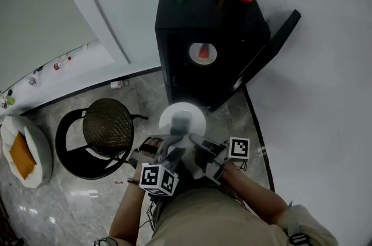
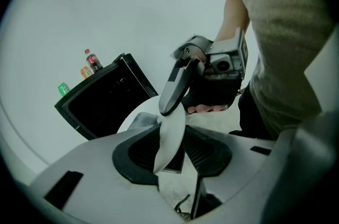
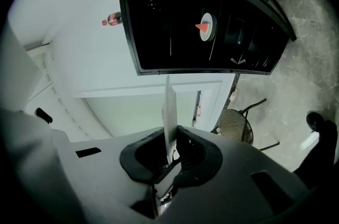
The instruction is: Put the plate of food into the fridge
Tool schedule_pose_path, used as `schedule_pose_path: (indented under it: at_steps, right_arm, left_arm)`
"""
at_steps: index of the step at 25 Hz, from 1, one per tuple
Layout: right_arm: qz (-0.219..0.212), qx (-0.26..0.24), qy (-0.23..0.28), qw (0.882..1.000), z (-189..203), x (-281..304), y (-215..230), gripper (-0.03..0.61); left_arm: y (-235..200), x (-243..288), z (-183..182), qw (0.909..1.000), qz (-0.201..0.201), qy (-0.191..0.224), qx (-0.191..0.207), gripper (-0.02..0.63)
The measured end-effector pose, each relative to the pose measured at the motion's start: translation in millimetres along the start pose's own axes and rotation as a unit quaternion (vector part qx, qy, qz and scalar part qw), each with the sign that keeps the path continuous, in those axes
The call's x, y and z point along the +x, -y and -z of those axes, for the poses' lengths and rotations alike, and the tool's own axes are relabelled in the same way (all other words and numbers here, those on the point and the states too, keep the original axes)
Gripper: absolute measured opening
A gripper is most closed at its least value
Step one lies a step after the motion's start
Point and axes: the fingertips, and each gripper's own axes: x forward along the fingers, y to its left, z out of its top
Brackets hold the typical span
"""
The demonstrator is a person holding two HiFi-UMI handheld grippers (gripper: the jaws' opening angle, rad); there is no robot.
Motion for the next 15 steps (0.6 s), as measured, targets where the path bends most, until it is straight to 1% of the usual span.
schedule_pose_path:
  at_steps: [3, 7, 11, 15]
  right_arm:
    - [0.009, 0.003, 0.010, 1.000, 1, 10, 11, 0.043]
    - [0.026, 0.010, 0.016, 0.999, -2, 16, 28, 0.041]
    - [0.039, 0.014, 0.014, 0.999, -11, 15, 42, 0.041]
    - [0.041, 0.018, 0.009, 0.999, -24, 10, 56, 0.041]
  left_arm:
    - [0, 4, 15, 1.0000, 0.002, 0.007, -0.001, 0.121]
    - [3, 15, 28, 0.9999, 0.010, 0.005, -0.008, 0.121]
    - [7, 32, 34, 0.9997, 0.019, 0.000, -0.017, 0.121]
    - [11, 52, 34, 0.9994, 0.020, -0.007, -0.026, 0.121]
